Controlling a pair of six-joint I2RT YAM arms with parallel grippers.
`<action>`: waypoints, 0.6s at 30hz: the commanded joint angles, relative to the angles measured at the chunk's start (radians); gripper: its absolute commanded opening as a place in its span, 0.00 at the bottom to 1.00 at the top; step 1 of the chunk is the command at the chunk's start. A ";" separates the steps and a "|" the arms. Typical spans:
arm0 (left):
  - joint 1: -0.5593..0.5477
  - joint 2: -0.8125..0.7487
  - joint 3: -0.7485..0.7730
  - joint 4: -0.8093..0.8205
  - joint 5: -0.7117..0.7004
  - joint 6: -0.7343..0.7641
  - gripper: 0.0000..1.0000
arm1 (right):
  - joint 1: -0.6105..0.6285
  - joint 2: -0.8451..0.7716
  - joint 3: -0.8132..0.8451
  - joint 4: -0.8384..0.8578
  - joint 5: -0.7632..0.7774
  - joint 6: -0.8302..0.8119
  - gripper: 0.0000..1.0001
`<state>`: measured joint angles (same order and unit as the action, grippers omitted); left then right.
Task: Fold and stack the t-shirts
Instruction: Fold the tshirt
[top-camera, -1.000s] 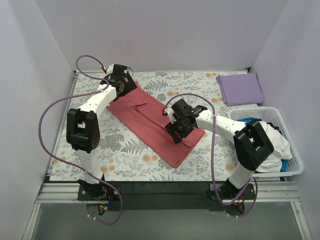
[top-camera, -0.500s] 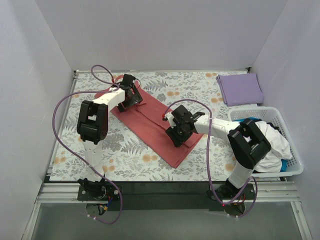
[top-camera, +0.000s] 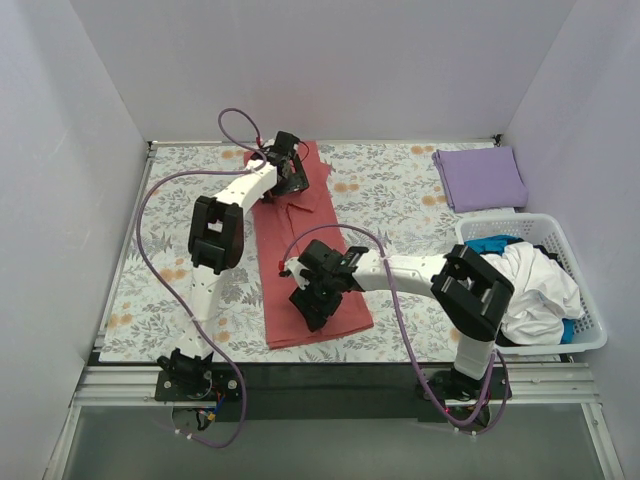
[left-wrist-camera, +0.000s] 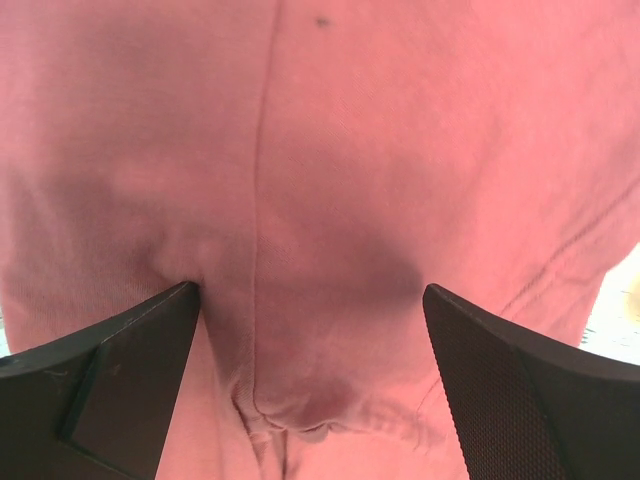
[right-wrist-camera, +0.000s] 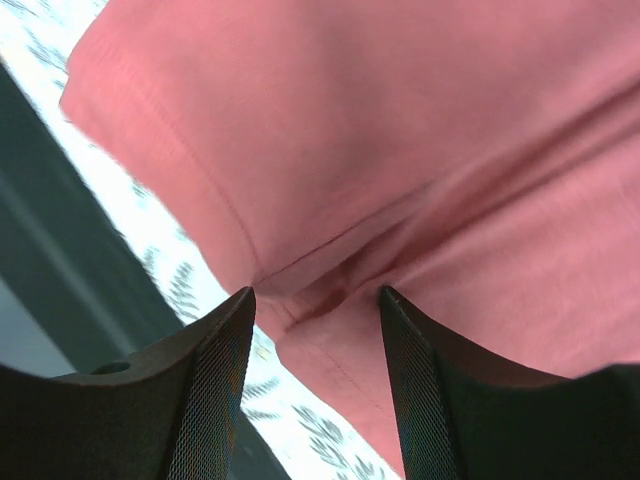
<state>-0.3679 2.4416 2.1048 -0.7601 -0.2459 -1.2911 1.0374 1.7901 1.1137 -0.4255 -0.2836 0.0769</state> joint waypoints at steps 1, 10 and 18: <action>-0.040 0.105 0.049 -0.007 0.105 0.012 0.93 | 0.041 0.112 0.034 -0.094 -0.077 0.041 0.60; -0.052 0.149 0.093 0.091 0.097 0.004 0.93 | 0.036 0.149 0.044 -0.104 0.018 0.049 0.61; -0.052 0.151 0.132 0.188 0.080 -0.019 0.93 | -0.013 0.100 0.006 -0.130 0.058 0.031 0.62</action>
<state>-0.4168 2.5290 2.2318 -0.6605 -0.2180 -1.2816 1.0409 1.8542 1.1877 -0.4324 -0.3027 0.1272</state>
